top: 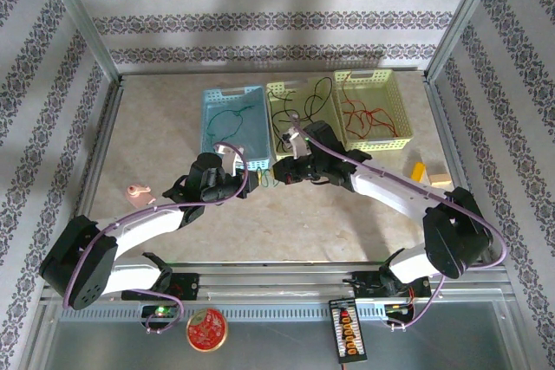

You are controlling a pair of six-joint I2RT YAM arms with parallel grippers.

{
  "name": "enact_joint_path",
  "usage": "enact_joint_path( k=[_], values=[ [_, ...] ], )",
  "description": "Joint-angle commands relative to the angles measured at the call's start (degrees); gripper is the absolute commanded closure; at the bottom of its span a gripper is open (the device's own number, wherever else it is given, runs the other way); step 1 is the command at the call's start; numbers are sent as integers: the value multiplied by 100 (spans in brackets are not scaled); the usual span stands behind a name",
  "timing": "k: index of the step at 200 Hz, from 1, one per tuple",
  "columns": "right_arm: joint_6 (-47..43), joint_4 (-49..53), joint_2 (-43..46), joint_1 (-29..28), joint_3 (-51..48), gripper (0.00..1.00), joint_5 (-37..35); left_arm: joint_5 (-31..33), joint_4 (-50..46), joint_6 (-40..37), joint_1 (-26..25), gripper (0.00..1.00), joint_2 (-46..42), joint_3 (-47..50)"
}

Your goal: Untangle the cables

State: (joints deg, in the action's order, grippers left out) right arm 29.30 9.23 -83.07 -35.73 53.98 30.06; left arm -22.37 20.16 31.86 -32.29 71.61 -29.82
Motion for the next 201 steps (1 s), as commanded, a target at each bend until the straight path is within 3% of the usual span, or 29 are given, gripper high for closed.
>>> enact_joint_path(
  k=[1,41,94,104,117,127,166,201],
  values=[
    [154,-47,306,246,-265,100,-595,417,110,-121,-75,100,-164,-142],
    [532,-131,922,962,-812,100,-926,1310,-706,-305,-75,100,-106,-290],
    [578,-107,1540,1481,-1073,100,-847,1068,-467,-236,-47,100,-108,-360],
    [579,-139,1589,1481,-1057,90,-781,1025,-346,-142,2,100,-79,-428],
    [624,-168,1639,1472,-1023,63,-759,1020,-227,35,114,100,-9,-579],
    [660,-165,1693,1472,-1012,55,-852,1099,-236,177,213,100,62,-752],
    [626,-136,1901,1490,-1064,49,-1117,1931,-475,729,673,100,450,-1476],
    [551,29,1933,1498,-1099,49,-1099,3216,-1418,1118,1030,100,1048,-2163]
  ],
)
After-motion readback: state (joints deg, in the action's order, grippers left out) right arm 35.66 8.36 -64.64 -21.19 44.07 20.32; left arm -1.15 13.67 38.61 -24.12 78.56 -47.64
